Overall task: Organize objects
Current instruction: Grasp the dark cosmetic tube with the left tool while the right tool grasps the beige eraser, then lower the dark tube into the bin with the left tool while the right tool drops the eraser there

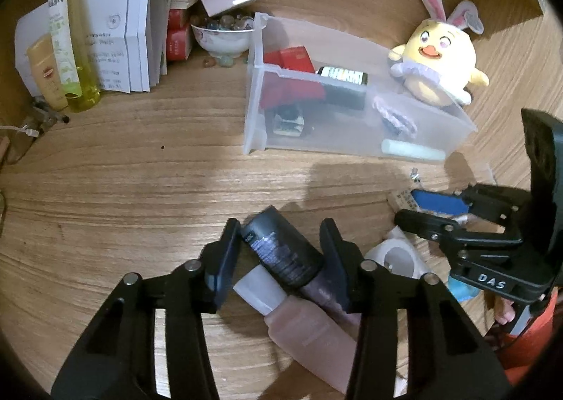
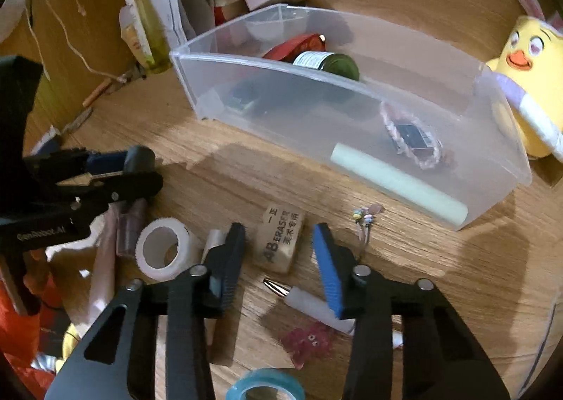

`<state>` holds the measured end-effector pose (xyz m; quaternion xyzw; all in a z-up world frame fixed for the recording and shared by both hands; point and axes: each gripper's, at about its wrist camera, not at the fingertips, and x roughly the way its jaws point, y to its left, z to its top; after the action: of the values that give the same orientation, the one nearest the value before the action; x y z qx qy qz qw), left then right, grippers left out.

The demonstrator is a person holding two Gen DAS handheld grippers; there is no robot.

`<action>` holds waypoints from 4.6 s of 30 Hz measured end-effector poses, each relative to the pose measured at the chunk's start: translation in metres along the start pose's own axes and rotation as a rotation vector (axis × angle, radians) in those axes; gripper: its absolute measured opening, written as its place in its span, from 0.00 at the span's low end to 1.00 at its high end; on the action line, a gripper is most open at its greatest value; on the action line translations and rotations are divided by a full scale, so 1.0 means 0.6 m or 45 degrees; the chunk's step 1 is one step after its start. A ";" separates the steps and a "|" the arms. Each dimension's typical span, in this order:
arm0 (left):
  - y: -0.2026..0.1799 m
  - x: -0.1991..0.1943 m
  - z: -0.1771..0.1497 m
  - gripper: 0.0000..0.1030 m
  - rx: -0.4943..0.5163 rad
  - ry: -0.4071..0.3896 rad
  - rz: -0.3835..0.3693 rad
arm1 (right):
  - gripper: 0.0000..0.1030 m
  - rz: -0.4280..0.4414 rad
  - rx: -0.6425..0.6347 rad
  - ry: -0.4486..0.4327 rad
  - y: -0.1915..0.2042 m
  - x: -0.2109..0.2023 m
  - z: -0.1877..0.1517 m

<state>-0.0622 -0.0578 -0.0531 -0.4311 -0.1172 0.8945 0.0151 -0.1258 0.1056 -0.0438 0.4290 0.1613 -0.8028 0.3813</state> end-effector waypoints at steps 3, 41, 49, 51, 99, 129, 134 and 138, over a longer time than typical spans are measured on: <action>0.003 -0.003 0.006 0.27 -0.019 -0.003 -0.043 | 0.25 0.000 0.013 -0.004 -0.004 0.001 0.000; -0.052 -0.070 0.063 0.24 0.029 -0.186 -0.100 | 0.28 -0.013 0.109 -0.074 -0.041 -0.037 -0.011; -0.058 -0.091 0.093 0.24 0.033 -0.266 -0.112 | 0.28 -0.095 0.041 -0.047 -0.031 -0.017 -0.011; -0.061 -0.095 0.101 0.24 0.038 -0.282 -0.118 | 0.28 -0.089 0.056 -0.047 -0.034 -0.018 -0.012; -0.059 0.011 0.221 0.24 -0.026 -0.255 -0.061 | 0.22 -0.198 0.188 -0.312 -0.133 -0.070 0.101; -0.068 -0.027 0.182 0.71 0.069 -0.300 0.040 | 0.70 -0.276 0.155 -0.328 -0.118 -0.083 0.094; -0.072 -0.040 0.163 0.81 0.091 -0.296 0.047 | 0.74 -0.276 0.148 -0.344 -0.110 -0.106 0.079; -0.076 -0.050 0.145 0.88 0.112 -0.282 0.066 | 0.75 -0.288 0.147 -0.341 -0.107 -0.115 0.066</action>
<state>-0.1142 -0.0344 0.0321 -0.3314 -0.0677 0.9411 -0.0021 -0.1731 0.1571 0.0308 0.3187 0.1100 -0.8984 0.2815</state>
